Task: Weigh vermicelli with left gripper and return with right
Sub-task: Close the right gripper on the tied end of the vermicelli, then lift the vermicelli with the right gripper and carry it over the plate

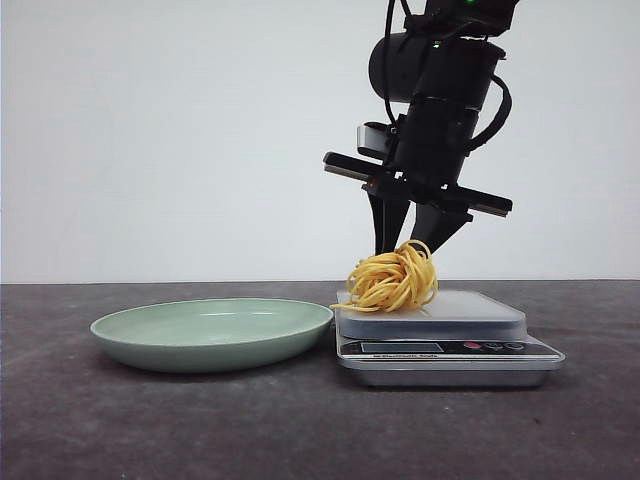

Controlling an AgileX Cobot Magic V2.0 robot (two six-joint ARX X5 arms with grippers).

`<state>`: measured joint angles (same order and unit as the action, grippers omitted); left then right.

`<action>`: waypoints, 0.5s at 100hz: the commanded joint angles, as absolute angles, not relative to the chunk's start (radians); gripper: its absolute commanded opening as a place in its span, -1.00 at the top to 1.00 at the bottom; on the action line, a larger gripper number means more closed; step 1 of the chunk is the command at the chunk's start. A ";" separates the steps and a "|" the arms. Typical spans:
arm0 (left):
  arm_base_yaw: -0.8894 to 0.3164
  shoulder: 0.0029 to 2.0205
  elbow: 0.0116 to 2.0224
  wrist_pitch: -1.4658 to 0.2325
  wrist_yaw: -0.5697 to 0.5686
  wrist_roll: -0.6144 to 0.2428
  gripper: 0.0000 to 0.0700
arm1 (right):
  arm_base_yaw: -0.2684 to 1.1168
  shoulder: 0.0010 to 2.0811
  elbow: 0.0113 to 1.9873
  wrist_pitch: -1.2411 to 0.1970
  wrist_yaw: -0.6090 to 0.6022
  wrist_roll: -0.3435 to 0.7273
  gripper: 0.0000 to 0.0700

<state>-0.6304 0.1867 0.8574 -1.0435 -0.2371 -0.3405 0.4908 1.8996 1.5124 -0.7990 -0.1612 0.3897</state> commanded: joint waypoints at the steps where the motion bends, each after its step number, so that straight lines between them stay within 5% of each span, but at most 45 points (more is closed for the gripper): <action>1: -0.635 0.189 0.873 -1.032 -0.239 -0.333 -0.23 | 0.498 1.876 1.540 -0.793 -0.156 0.365 1.00; 50: -0.635 0.189 0.873 -1.029 -0.240 -0.334 -0.23 | 0.654 1.678 1.640 -0.779 -0.287 0.340 1.00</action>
<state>-0.6304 0.1867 0.8574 -1.0431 -0.2371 -0.3405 0.6159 1.6627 1.6051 -0.8005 -0.2867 0.3546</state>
